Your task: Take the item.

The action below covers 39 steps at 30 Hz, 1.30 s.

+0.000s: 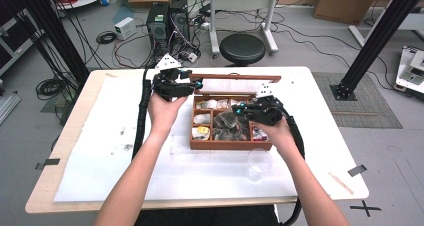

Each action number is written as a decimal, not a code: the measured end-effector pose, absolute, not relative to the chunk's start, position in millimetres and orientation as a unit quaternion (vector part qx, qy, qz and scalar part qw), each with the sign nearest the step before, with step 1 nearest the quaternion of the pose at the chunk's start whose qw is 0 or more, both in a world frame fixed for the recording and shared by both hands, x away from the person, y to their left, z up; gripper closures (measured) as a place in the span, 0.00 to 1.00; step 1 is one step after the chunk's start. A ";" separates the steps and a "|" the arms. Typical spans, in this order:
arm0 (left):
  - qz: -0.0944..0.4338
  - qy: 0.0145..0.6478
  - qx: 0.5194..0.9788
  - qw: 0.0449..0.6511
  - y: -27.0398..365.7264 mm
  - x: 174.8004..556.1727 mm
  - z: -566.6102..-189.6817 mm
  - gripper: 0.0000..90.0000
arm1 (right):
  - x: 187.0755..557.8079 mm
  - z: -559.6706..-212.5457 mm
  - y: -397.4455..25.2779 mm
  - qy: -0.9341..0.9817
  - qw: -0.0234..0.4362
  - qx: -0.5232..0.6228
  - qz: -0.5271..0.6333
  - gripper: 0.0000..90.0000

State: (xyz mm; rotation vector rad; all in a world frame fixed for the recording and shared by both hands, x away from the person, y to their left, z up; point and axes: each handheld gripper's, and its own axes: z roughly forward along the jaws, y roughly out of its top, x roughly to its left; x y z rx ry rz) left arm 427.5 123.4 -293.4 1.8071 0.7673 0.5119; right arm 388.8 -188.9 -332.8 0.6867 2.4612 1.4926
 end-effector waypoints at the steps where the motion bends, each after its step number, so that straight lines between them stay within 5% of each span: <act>1: 0.215 0.321 0.756 0.528 123.5 427.6 -293.4 0.52 | 387.9 -331.5 -190.2 0.826 0.092 0.232 0.505 1.00; 39: 0.216 0.323 0.756 0.527 122.8 428.6 -292.3 0.52 | 332.4 -300.3 -248.5 0.798 0.134 0.231 0.540 1.00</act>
